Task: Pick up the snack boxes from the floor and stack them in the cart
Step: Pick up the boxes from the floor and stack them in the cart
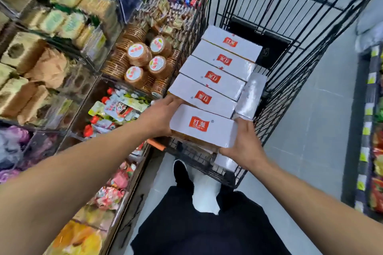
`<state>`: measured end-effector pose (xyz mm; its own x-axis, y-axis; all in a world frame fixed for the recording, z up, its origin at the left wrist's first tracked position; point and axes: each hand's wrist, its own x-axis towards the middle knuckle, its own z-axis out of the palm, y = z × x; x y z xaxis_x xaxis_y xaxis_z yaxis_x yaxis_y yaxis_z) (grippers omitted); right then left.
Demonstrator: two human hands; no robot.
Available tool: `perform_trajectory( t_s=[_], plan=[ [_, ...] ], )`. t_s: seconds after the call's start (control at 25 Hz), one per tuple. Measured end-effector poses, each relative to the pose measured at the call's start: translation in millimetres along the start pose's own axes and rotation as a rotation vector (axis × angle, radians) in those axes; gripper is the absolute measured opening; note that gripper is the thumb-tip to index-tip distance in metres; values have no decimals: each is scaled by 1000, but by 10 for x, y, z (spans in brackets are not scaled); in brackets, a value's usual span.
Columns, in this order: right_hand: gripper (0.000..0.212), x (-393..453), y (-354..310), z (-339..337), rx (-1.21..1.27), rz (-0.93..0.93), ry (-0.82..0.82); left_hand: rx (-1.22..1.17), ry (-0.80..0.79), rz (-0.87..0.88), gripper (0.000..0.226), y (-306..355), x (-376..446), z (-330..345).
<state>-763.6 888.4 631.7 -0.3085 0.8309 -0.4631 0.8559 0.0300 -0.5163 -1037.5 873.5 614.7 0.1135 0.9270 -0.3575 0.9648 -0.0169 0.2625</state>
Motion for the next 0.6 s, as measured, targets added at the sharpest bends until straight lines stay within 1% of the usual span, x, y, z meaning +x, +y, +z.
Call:
perform_trajectory(
  t_s=[0.16,0.28,0.36,0.48,0.6],
  plan=[
    [96,13,-198,339,19,122,27,147,-77,82,91,-283,258,45],
    [87,85,-338,520,-19,152,79,231,-80,135,89,-439,343,81],
    [86,147,-376,586,-37,177,79,262,-79,163,88,-527,364,144],
    [80,213,-364,628,-61,178,73,296,-61,176,85,-583,388,217],
    [73,249,-342,659,-96,128,75,299,-53,153,79,-604,383,251]
  ],
)
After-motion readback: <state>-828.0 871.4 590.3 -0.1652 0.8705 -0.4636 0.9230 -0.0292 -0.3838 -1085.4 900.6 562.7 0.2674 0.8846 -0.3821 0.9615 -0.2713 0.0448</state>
